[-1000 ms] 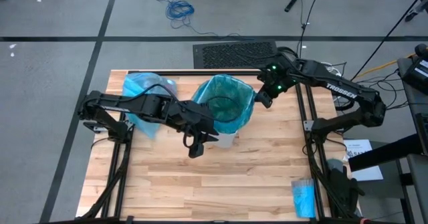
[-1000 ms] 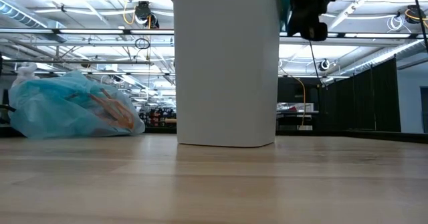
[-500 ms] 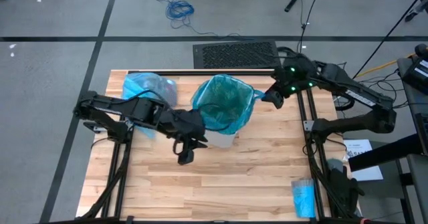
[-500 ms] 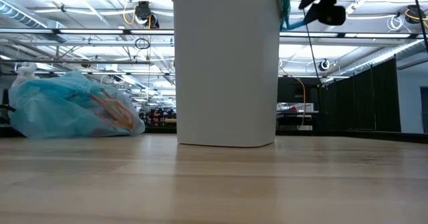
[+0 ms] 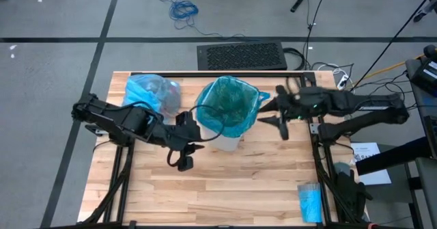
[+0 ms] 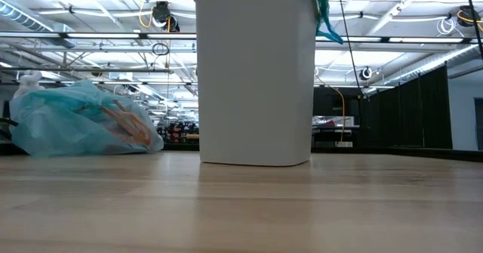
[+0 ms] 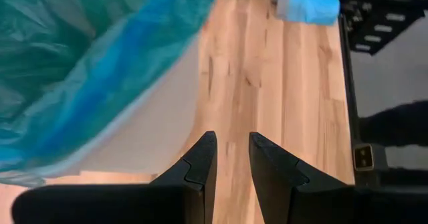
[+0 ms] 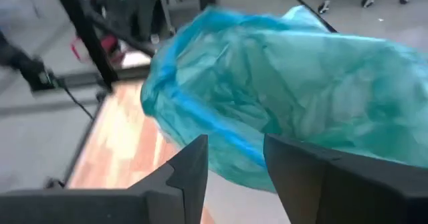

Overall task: Place trash/remove bag and relplace
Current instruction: Insert the new blue trash bag into the white trash bin

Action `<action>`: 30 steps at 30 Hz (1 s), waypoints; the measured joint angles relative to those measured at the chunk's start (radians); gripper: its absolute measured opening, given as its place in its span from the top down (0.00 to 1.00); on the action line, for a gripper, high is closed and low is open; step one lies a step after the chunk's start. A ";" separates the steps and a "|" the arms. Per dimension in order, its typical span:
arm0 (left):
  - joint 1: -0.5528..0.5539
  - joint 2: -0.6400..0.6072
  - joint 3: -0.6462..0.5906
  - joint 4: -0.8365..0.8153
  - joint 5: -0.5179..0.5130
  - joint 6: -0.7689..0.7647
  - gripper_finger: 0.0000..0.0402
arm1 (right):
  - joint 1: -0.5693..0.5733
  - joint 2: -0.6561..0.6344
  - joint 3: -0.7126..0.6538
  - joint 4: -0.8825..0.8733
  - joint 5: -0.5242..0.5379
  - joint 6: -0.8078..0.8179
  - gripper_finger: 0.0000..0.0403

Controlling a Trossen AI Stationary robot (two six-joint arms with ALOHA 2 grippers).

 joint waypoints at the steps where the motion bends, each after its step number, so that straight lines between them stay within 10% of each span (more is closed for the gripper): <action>1: 0.008 0.000 0.000 0.004 0.000 -0.006 0.79 | 0.016 0.020 0.000 0.009 0.013 -0.020 0.66; 30: 0.067 -0.003 0.000 0.008 -0.005 -0.015 0.79 | 0.136 0.348 0.164 0.214 0.004 -0.336 0.60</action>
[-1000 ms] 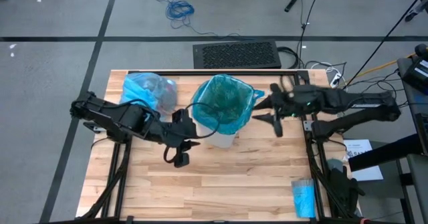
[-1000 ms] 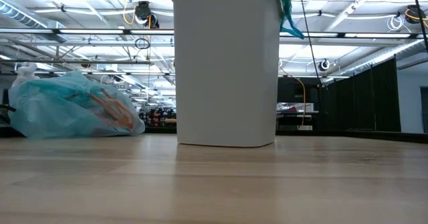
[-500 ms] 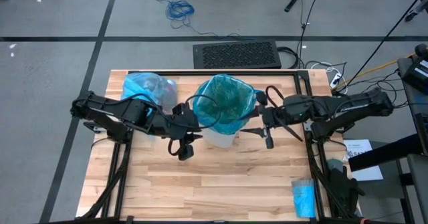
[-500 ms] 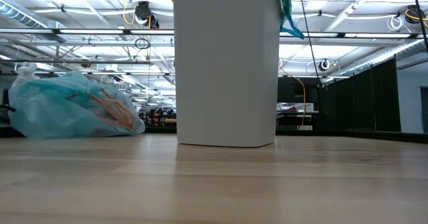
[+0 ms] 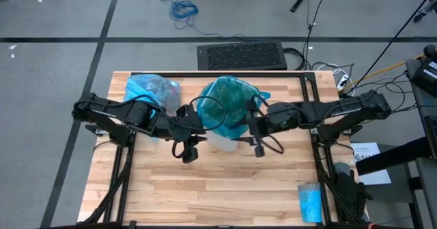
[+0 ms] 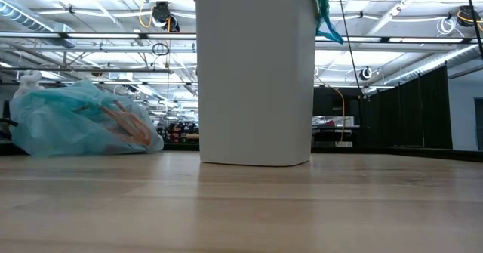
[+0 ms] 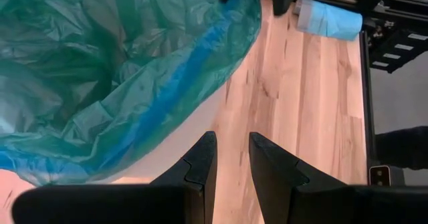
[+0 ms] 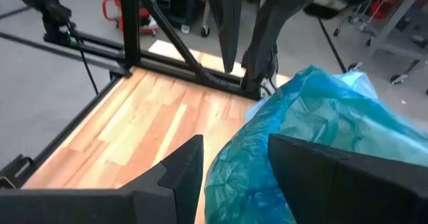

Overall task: Place trash/remove bag and relplace
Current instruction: Insert the new blue trash bag into the white trash bin

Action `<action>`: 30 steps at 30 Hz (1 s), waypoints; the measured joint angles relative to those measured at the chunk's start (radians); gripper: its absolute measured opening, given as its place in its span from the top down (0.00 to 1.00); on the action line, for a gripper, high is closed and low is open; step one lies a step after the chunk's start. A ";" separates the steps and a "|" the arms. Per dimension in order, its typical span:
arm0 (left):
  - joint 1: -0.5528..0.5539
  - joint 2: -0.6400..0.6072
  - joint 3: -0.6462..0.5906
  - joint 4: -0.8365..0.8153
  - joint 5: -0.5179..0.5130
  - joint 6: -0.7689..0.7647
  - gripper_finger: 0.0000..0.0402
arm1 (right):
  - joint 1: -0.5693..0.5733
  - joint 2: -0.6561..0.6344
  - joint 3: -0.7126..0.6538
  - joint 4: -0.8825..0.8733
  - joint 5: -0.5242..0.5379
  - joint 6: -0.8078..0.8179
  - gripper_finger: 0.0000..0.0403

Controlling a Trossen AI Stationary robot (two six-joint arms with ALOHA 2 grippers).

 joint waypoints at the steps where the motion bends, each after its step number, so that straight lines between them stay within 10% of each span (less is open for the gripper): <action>1: 0.000 0.000 0.000 0.000 0.000 0.000 0.79 | -0.001 0.008 0.010 -0.011 0.005 0.000 0.60; 7: 0.000 0.000 0.000 -0.001 0.000 0.004 0.79 | -0.002 0.023 0.048 -0.067 0.019 0.056 0.67; 14: 0.000 0.000 0.000 -0.001 -0.002 0.024 0.79 | -0.001 0.024 0.048 -0.139 0.015 0.112 0.97; 30: 0.001 0.000 0.000 0.016 -0.077 0.026 0.79 | 0.052 0.095 0.048 -0.169 0.010 0.111 1.00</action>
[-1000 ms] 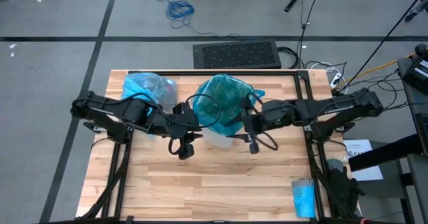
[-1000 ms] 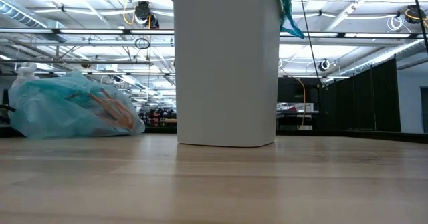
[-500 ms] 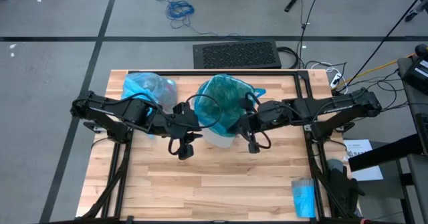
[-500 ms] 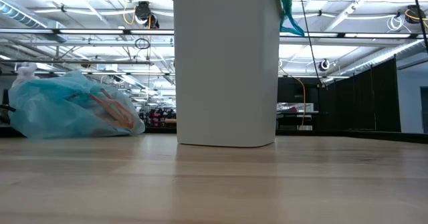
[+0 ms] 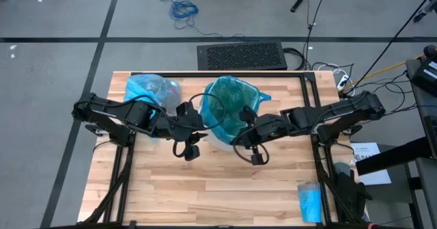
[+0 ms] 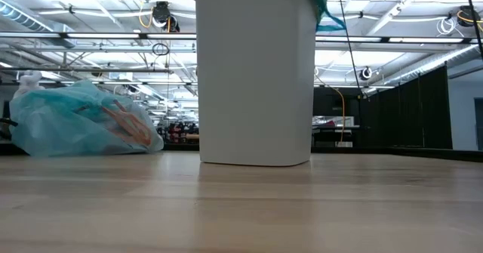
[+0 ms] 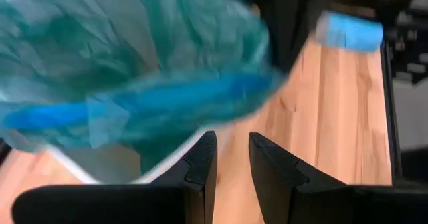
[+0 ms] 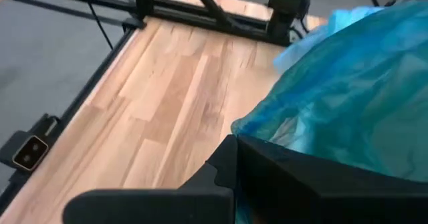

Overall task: Place trash/remove bag and relplace
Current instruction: Insert the new blue trash bag into the white trash bin

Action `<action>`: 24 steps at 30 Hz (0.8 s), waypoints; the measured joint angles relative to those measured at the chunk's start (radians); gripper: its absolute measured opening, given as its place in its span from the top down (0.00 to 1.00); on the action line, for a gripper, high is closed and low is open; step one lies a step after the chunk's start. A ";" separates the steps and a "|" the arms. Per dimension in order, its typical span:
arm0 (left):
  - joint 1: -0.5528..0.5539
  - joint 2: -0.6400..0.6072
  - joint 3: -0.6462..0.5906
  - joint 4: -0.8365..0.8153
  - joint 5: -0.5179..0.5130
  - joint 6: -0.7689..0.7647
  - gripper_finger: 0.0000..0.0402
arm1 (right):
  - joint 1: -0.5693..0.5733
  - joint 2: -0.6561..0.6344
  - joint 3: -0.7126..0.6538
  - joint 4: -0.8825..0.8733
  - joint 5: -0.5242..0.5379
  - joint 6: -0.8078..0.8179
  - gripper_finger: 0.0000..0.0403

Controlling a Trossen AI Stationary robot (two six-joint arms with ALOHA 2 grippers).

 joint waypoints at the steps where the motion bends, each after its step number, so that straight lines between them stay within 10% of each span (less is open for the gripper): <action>1: 0.002 0.000 0.000 0.021 -0.013 -0.001 0.79 | 0.000 0.005 0.000 -0.001 0.000 0.000 1.00; 10: 0.090 -0.008 0.002 0.108 -0.026 -0.250 0.79 | 0.000 0.011 0.000 0.031 0.005 0.009 1.00; 24: 0.293 -0.081 0.002 0.090 0.365 -0.505 0.79 | 0.000 0.010 0.000 0.030 0.006 0.015 1.00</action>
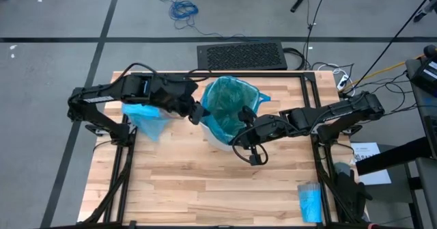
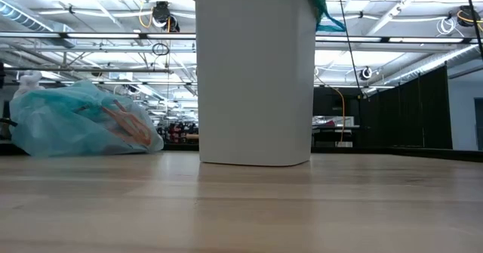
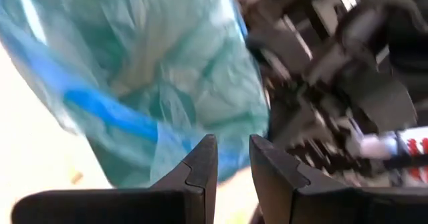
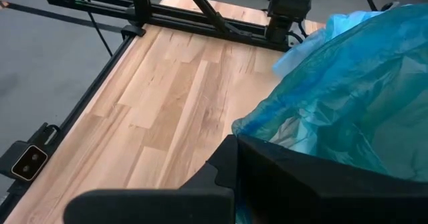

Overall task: Place trash/remove bag and relplace
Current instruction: Insert the new blue trash bag into the white trash bin

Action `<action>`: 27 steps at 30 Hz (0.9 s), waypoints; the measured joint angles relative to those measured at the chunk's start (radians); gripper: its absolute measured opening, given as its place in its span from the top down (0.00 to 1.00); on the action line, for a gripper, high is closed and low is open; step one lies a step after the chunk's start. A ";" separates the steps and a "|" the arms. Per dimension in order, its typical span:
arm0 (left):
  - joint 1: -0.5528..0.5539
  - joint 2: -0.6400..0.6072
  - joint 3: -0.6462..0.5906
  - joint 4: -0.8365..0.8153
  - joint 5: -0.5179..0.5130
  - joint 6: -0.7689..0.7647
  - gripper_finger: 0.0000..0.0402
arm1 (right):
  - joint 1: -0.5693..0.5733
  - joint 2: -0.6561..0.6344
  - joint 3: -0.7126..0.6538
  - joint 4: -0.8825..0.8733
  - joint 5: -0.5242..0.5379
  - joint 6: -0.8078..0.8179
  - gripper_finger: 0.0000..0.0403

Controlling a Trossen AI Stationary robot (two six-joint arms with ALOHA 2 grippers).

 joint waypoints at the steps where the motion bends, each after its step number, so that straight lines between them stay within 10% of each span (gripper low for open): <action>1: 0.006 0.001 0.000 -0.013 0.034 0.000 0.79 | 0.000 0.000 0.000 0.000 0.000 0.000 1.00; 27: 0.119 0.038 -0.001 -0.138 0.147 -0.025 0.58 | -0.001 0.000 0.000 0.008 0.001 0.006 1.00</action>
